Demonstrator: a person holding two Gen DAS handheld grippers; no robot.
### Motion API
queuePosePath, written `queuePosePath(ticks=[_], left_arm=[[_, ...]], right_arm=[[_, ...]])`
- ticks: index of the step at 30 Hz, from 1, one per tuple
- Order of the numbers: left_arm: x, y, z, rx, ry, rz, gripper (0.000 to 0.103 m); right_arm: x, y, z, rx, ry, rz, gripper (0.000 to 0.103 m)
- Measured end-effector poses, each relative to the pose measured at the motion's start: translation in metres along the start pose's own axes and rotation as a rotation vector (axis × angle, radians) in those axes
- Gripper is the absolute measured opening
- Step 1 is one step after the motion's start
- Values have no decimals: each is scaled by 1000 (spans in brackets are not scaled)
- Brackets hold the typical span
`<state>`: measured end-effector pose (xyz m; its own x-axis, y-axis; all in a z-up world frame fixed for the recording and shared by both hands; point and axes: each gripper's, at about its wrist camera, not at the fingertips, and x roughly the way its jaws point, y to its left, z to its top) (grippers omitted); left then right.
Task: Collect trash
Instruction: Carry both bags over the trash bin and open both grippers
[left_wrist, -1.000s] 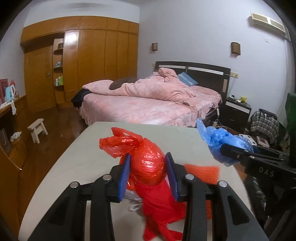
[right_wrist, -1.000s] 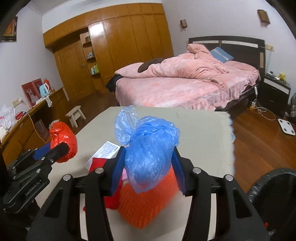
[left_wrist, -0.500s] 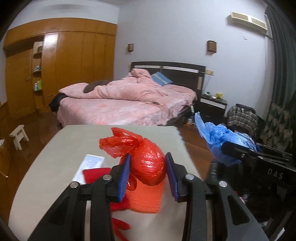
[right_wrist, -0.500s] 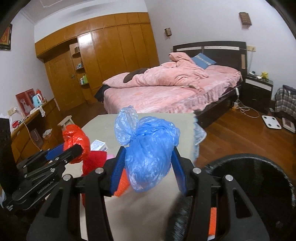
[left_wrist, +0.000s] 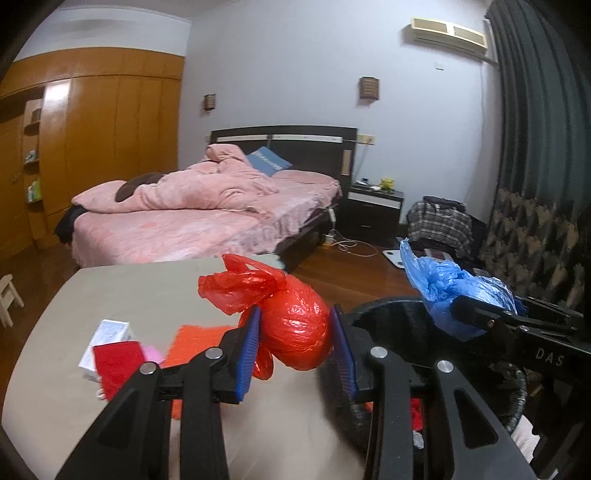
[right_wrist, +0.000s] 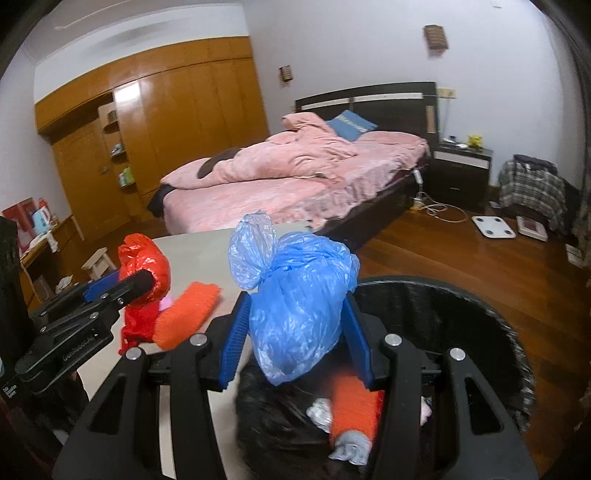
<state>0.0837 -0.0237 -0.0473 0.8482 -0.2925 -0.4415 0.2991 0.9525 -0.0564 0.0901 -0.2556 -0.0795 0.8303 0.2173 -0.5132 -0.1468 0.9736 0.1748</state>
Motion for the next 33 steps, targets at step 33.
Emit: queuePosePath(ticks=[33], left_arm=[[55, -98, -13, 116, 87, -224, 63]], right_arm=[[-31, -108, -34, 130, 2, -233, 72]])
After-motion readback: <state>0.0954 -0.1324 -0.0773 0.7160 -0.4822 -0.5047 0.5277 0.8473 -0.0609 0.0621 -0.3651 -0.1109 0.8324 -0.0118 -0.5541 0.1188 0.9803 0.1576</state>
